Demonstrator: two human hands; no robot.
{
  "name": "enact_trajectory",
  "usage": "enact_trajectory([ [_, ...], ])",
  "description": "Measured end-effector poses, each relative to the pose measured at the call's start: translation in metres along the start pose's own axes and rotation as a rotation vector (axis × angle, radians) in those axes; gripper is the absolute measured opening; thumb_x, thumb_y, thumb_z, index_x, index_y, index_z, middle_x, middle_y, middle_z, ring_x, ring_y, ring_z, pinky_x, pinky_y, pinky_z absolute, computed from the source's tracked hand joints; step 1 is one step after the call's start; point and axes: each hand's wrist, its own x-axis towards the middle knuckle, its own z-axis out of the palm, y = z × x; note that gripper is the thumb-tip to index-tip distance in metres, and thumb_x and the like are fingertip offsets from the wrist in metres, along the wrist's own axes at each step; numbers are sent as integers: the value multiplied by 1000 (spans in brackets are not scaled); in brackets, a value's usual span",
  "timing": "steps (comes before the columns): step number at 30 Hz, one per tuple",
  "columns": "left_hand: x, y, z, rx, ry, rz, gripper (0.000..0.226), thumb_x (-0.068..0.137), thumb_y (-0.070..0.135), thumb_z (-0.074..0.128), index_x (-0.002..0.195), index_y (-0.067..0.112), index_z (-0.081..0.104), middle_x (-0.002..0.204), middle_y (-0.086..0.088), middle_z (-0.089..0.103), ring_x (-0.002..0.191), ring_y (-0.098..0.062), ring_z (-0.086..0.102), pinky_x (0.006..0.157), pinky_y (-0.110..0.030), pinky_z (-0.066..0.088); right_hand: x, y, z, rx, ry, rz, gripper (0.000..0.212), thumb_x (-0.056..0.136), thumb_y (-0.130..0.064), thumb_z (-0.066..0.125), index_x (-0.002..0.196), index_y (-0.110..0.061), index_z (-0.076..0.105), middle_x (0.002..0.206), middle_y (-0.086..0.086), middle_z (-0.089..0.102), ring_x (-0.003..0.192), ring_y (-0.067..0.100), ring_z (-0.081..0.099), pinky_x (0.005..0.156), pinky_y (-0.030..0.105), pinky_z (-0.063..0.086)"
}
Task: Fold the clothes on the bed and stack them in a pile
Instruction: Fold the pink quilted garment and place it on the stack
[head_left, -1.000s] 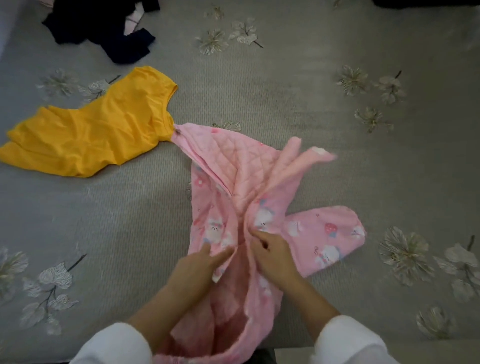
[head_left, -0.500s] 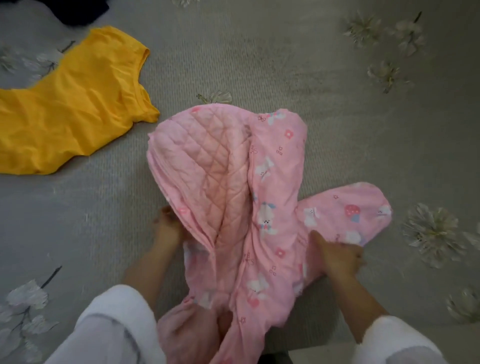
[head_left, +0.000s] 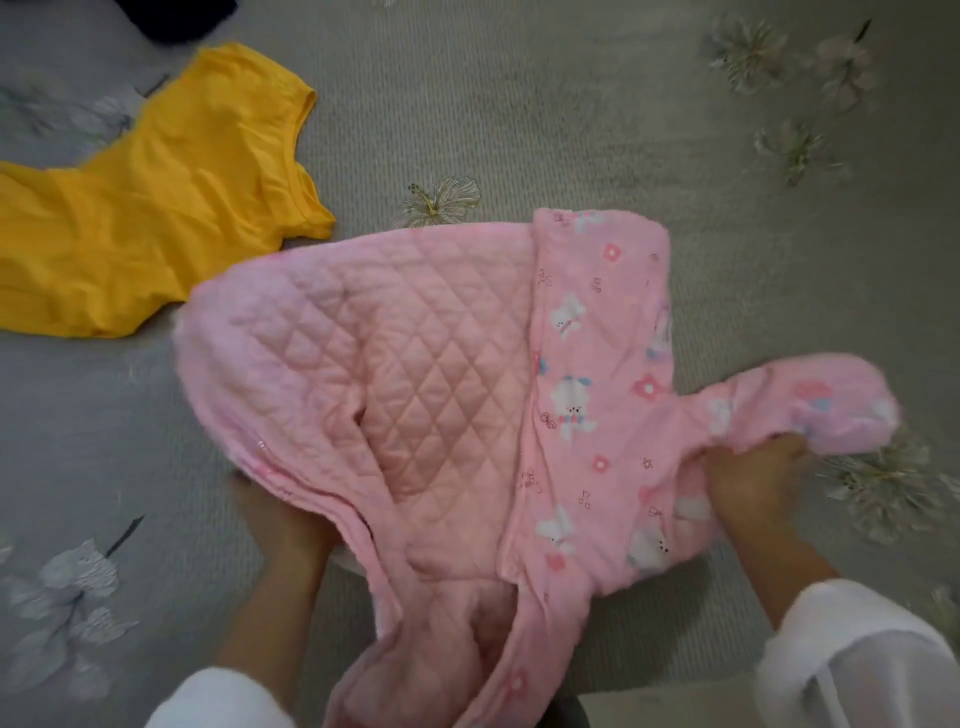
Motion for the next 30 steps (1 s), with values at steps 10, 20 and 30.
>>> enact_trajectory([
  [10, -6, 49, 49, 547, -323, 816, 86, 70, 51, 33, 147, 43, -5, 160, -4, -13, 145, -35, -17, 114, -54, 0, -65, -51, 81, -286, -444, -978, 59, 97, -41, 45, 150, -25, 26, 161, 4, 12, 148, 21, 7, 116, 38, 11],
  [20, -5, 40, 96, 560, -290, 887, 67, 81, 69, 35, 136, 31, 43, 138, 3, 45, 131, -20, 35, 112, -44, 0, -55, -62, 108, -236, -162, -1002, 41, 84, -53, 58, 103, -17, 59, 107, 4, 51, 102, 27, 45, 82, 39, 29],
  [30, -9, 68, 99, 160, -167, 894, 7, 89, 20, 58, 82, 20, 58, 80, 10, 58, 81, -13, 53, 77, -28, 16, -75, -90, 93, 217, -178, -1111, 21, 93, -17, 37, 72, -18, 38, 74, 0, 40, 73, 18, 38, 70, 35, 25],
])
